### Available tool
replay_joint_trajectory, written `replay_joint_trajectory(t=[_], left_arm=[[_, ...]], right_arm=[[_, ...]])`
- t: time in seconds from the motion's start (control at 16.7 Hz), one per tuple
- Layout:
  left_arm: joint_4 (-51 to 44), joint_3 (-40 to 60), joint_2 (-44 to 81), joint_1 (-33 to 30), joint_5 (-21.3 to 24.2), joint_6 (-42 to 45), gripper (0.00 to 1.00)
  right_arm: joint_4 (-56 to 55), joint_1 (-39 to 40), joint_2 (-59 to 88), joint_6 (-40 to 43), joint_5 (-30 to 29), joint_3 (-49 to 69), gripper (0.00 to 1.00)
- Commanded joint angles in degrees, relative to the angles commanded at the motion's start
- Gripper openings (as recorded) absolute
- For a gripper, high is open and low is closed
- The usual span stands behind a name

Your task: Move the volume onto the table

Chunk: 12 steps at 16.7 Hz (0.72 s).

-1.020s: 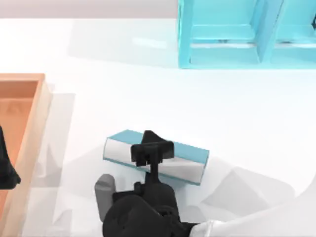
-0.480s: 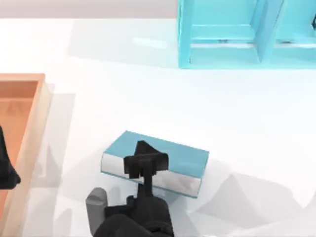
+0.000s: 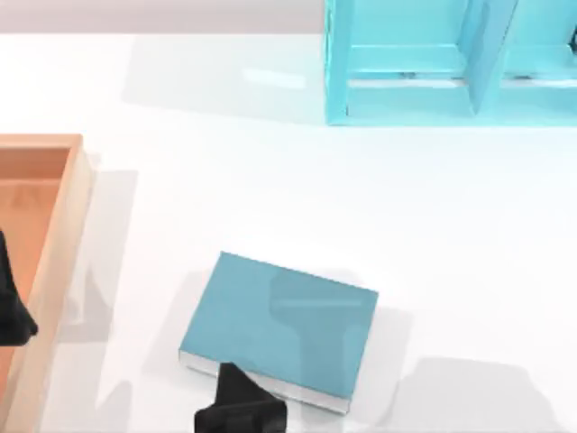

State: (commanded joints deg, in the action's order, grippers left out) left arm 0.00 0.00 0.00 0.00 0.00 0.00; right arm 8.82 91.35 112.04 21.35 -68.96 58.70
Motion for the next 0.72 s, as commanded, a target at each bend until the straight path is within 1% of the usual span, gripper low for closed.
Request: replay_joint_trajectory(t=[0.18,0.36,0.54,0.72], left_arm=[[0.0,0.0,0.0,0.0,0.0,0.0,1.00],[0.0,0.0,0.0,0.0,0.0,0.0,1.00],[0.0,0.0,0.0,0.0,0.0,0.0,1.00],[0.0,0.0,0.0,0.0,0.0,0.0,1.00]], right_arm=[[13.6,3.1,0.3,-11.7,-1.8,2.3,1.00],[24.7,4.7,1.0,-19.9,-3.7,3.9,1.00],[31.0,5.5,2.0,-23.8,-5.4,4.8,1.00],[32.1,5.6,2.2,-24.4,-5.8,5.0,1.00]])
